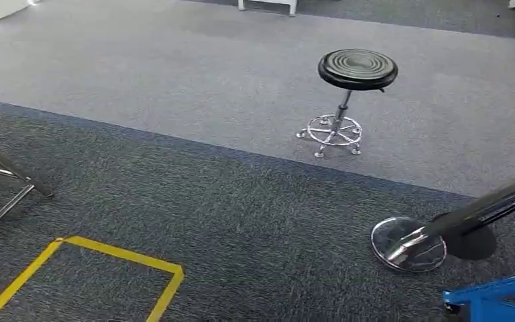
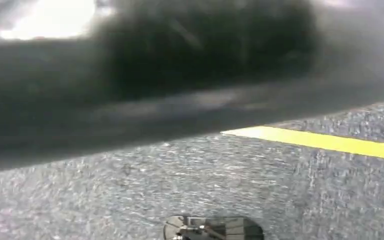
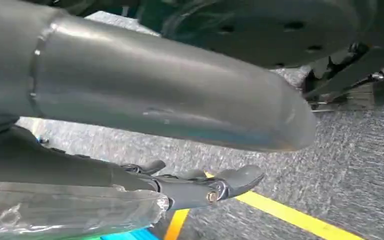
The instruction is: Take the parts from the cabinet and place them on the table.
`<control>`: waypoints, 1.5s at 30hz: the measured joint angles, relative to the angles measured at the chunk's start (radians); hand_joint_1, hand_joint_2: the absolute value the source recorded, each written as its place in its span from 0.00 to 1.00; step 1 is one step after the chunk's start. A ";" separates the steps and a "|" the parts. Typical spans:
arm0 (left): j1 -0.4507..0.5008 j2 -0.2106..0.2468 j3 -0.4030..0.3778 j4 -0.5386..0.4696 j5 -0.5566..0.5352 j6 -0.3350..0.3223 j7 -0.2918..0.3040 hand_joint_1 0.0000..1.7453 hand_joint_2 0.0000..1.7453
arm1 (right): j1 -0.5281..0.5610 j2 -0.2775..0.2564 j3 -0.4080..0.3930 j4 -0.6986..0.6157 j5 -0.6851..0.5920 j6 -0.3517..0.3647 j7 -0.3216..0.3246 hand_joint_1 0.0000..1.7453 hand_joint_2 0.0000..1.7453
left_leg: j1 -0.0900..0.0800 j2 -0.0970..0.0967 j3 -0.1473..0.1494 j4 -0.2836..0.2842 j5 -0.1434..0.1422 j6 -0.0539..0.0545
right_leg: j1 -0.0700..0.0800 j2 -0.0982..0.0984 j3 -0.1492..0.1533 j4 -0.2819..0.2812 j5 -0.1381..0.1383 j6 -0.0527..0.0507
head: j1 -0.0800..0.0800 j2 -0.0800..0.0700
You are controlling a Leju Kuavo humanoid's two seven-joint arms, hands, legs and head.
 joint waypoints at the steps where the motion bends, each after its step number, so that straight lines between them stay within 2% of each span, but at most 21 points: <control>1: 0.002 0.000 -0.001 0.000 0.000 0.000 0.000 0.00 0.00 | 0.000 -0.001 0.001 0.000 0.000 0.000 0.000 0.00 0.00 | -0.001 0.019 -0.001 0.000 -0.002 0.000 | -0.002 -0.006 -0.035 0.073 -0.029 0.005 | 0.000 0.000; 4: -0.001 0.001 -0.003 0.000 0.000 0.000 0.000 0.00 0.00 | 0.005 -0.002 0.001 0.000 -0.001 0.000 0.000 0.00 0.00 | 0.000 0.051 0.002 0.001 -0.005 -0.004 | -0.009 -0.013 -0.016 0.047 0.012 0.013 | 0.001 0.000; 6: -0.002 0.001 -0.006 0.000 0.000 0.000 0.000 0.00 0.00 | 0.007 -0.004 0.001 0.000 -0.001 0.000 0.000 0.00 0.00 | 0.001 0.068 0.005 0.002 -0.008 -0.009 | -0.011 -0.029 0.052 -0.073 0.069 0.014 | 0.001 0.000; 8: -0.002 0.002 -0.008 0.000 0.000 0.000 0.000 0.00 0.00 | 0.001 -0.005 0.003 -0.001 -0.001 0.000 0.000 0.00 0.00 | -0.007 0.087 0.011 0.007 -0.017 -0.021 | -0.006 -0.106 0.124 -0.205 0.098 0.005 | 0.003 0.000; 12: -0.013 0.003 -0.010 0.000 0.008 0.000 -0.002 0.00 0.00 | 0.005 -0.006 0.006 -0.001 -0.006 -0.003 0.003 0.00 0.00 | -0.003 0.124 0.028 0.008 -0.025 -0.044 | -0.001 -0.059 0.119 -0.205 0.105 -0.025 | -0.002 0.000; 15: -0.017 0.004 -0.014 0.000 0.018 0.000 -0.011 0.00 0.00 | 0.000 -0.008 0.015 0.000 -0.019 -0.016 0.003 0.00 0.00 | 0.005 0.022 -0.016 0.122 -0.111 -0.056 | -0.008 -0.030 0.130 -0.212 0.116 -0.043 | -0.007 0.000; 17: -0.014 0.005 -0.016 0.005 0.020 0.000 -0.011 0.00 0.00 | -0.004 -0.010 0.018 0.000 -0.021 -0.016 0.003 0.00 0.00 | 0.005 0.006 -0.087 0.275 -0.179 -0.057 | -0.005 -0.003 0.129 -0.211 0.116 -0.046 | -0.008 0.000; 18: -0.013 0.006 -0.016 0.007 0.021 0.000 -0.011 0.00 0.00 | -0.003 -0.010 0.019 0.001 -0.021 -0.016 0.003 0.00 0.00 | 0.005 0.003 -0.112 0.320 -0.184 -0.056 | -0.003 0.012 0.129 -0.211 0.116 -0.046 | -0.007 0.000; 21: -0.014 0.007 -0.016 0.008 0.021 0.000 -0.012 0.00 0.00 | -0.001 -0.011 0.021 0.002 -0.022 -0.016 0.003 0.00 0.00 | 0.005 -0.007 -0.066 0.184 -0.061 -0.048 | -0.003 0.055 0.136 -0.210 0.116 -0.045 | -0.007 0.000; 22: -0.014 0.008 -0.017 0.008 0.021 0.000 -0.012 0.00 0.00 | -0.001 -0.011 0.023 0.002 -0.022 -0.016 0.003 0.00 0.00 | 0.008 -0.037 -0.034 0.102 -0.013 -0.046 | -0.003 0.068 0.138 -0.210 0.115 -0.043 | -0.008 0.000; 23: -0.015 0.008 -0.017 0.009 0.021 0.000 -0.012 0.00 0.00 | -0.003 -0.011 0.024 0.002 -0.022 -0.016 0.003 0.00 0.00 | 0.011 -0.102 -0.015 0.050 -0.003 -0.044 | 0.000 0.080 0.124 -0.208 0.114 -0.039 | -0.006 0.000; 27: -0.019 0.010 -0.026 0.012 0.038 0.000 -0.020 0.00 0.00 | 0.002 -0.014 0.031 0.003 -0.041 -0.026 0.005 0.00 0.00 | 0.007 -0.072 -0.010 0.026 -0.011 -0.037 | -0.009 0.126 0.103 -0.208 0.121 -0.008 | -0.007 0.000; 28: -0.024 0.009 -0.030 0.013 0.042 0.000 -0.024 0.00 0.00 | 0.004 -0.017 0.034 0.004 -0.048 -0.031 0.006 0.00 0.00 | 0.013 -0.055 -0.008 0.015 -0.004 -0.025 | -0.008 0.107 0.103 -0.198 0.115 -0.006 | -0.007 0.000; 30: -0.030 0.010 -0.037 0.018 0.053 0.000 -0.033 0.00 0.00 | 0.001 -0.022 0.046 0.006 -0.065 -0.041 0.008 0.00 0.00 | 0.009 -0.030 -0.010 0.015 -0.005 -0.015 | -0.005 0.018 0.055 -0.107 0.053 -0.003 | 0.006 0.000; 33: -0.031 0.013 -0.047 0.035 0.070 0.000 -0.039 0.00 0.00 | -0.005 -0.031 0.065 0.008 -0.086 -0.052 0.013 0.00 0.00 | 0.000 0.024 -0.011 0.015 -0.008 -0.010 | -0.006 -0.008 -0.050 0.110 -0.037 0.005 | 0.005 0.000; 34: -0.034 0.013 -0.052 0.039 0.072 0.000 -0.042 0.00 0.00 | -0.001 -0.033 0.070 0.010 -0.092 -0.055 0.014 0.00 0.00 | -0.001 0.038 -0.011 0.015 -0.009 -0.010 | -0.006 -0.009 -0.048 0.108 -0.023 0.006 | 0.005 0.000; 36: -0.043 0.014 -0.062 0.048 0.081 0.000 -0.049 0.00 0.00 | 0.005 -0.039 0.082 0.011 -0.105 -0.059 0.018 0.00 0.00 | -0.002 0.059 -0.009 0.015 -0.010 -0.011 | -0.006 -0.020 0.023 -0.018 0.049 0.002 | 0.005 0.000; 38: -0.051 0.014 -0.068 0.054 0.090 0.000 -0.053 0.00 0.00 | 0.004 -0.047 0.095 0.011 -0.117 -0.065 0.024 0.00 0.00 | -0.006 0.080 -0.001 0.017 -0.014 -0.018 | 0.001 -0.097 0.128 -0.197 0.096 -0.010 | 0.006 0.000; 42: -0.061 0.016 -0.084 0.068 0.106 0.000 -0.061 0.00 0.00 | 0.009 -0.057 0.119 0.012 -0.147 -0.075 0.037 0.00 0.00 | -0.004 0.113 0.010 0.017 -0.019 -0.041 | 0.010 -0.057 0.122 -0.205 0.099 -0.034 | -0.001 0.000; 43: -0.064 0.019 -0.085 0.068 0.111 0.000 -0.064 0.00 0.00 | 0.015 -0.057 0.123 0.012 -0.152 -0.079 0.041 0.00 0.00 | -0.002 0.104 0.009 0.022 -0.026 -0.050 | 0.001 -0.048 0.135 -0.215 0.108 -0.043 | 0.000 0.000; 45: -0.070 0.018 -0.090 0.075 0.116 0.000 -0.069 0.00 0.00 | 0.019 -0.060 0.133 0.012 -0.164 -0.087 0.048 0.00 0.00 | 0.002 0.021 -0.018 0.095 -0.085 -0.058 | -0.001 -0.035 0.136 -0.216 0.115 -0.053 | -0.007 0.000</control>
